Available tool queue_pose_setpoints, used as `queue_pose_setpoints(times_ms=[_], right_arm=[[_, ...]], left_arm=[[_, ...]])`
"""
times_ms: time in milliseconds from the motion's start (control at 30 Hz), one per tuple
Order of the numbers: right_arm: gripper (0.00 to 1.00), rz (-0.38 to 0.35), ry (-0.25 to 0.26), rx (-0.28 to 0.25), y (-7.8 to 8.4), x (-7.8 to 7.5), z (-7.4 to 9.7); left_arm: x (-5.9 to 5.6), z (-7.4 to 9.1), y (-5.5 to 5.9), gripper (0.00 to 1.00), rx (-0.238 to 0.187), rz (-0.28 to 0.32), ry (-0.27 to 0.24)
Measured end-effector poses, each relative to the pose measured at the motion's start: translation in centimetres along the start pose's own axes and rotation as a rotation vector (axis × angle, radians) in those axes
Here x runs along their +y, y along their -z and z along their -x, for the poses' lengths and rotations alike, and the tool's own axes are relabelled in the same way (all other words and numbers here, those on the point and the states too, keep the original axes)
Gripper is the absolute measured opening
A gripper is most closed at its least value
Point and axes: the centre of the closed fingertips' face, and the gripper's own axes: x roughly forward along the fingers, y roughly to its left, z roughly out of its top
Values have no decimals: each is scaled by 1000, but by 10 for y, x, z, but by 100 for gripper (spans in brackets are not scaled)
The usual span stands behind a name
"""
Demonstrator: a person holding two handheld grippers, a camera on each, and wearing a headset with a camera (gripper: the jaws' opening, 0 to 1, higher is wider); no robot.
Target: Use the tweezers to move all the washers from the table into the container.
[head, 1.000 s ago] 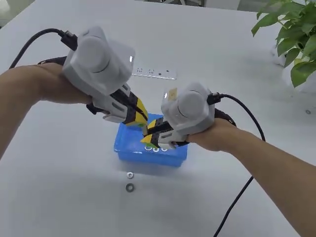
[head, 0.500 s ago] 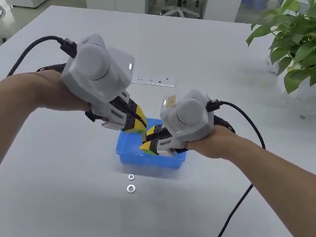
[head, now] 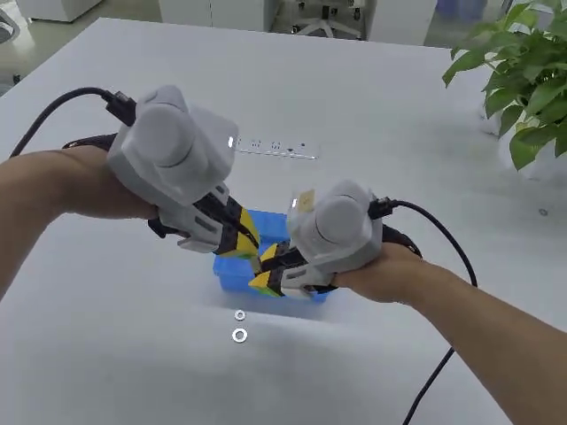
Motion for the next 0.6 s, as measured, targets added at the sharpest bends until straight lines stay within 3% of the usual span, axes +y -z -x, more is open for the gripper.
queue_pose_setpoints(times_ms=[600], right_arm=[[12, -18, -38, 4, 13, 22, -15]], left_arm=[[-23, -11, 15, 6, 16, 32, 35]])
